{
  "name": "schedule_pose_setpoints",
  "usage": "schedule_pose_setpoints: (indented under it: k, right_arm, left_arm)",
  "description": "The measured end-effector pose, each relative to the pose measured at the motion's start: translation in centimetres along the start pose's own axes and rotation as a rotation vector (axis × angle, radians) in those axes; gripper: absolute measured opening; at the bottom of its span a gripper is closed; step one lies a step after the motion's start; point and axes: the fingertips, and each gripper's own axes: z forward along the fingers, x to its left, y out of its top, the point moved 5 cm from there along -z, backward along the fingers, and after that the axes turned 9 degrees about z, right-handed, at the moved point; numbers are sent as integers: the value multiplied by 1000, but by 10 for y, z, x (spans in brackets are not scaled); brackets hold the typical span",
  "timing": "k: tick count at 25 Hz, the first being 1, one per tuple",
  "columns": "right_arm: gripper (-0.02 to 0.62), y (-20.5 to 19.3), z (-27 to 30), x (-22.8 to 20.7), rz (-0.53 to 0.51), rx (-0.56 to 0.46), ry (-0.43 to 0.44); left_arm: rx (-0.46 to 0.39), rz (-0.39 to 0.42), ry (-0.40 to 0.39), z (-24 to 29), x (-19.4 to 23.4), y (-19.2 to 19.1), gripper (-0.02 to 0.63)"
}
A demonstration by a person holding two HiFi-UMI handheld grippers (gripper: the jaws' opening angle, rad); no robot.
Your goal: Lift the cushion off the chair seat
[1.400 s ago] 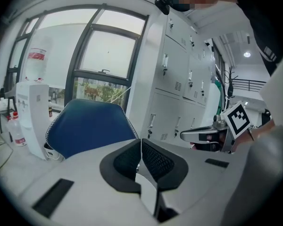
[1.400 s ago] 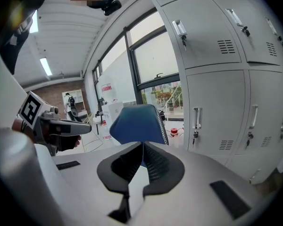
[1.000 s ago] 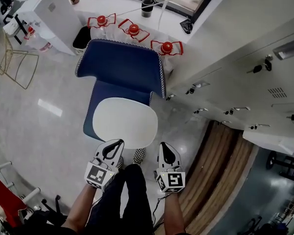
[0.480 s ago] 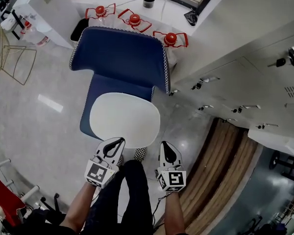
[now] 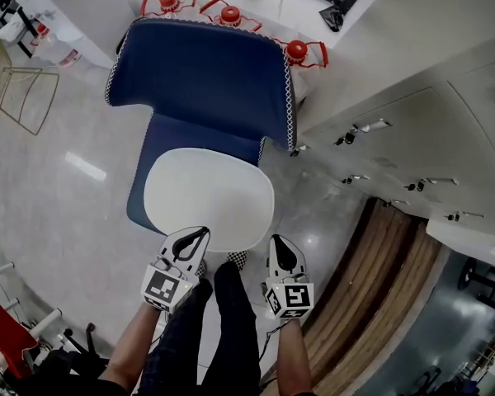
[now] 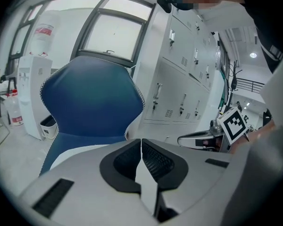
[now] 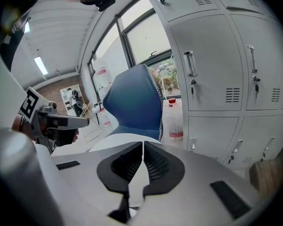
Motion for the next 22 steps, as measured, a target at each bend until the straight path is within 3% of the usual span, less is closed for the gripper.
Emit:
schedule_pose_setpoints:
  k: [15, 22]
  right_arm:
    - [31, -39, 39, -39, 106, 25, 7]
    - [35, -60, 55, -51, 124, 67, -13]
  left_arm:
    - [-39, -9, 19, 32, 6, -36, 21]
    - [7, -11, 19, 35, 10, -52, 21]
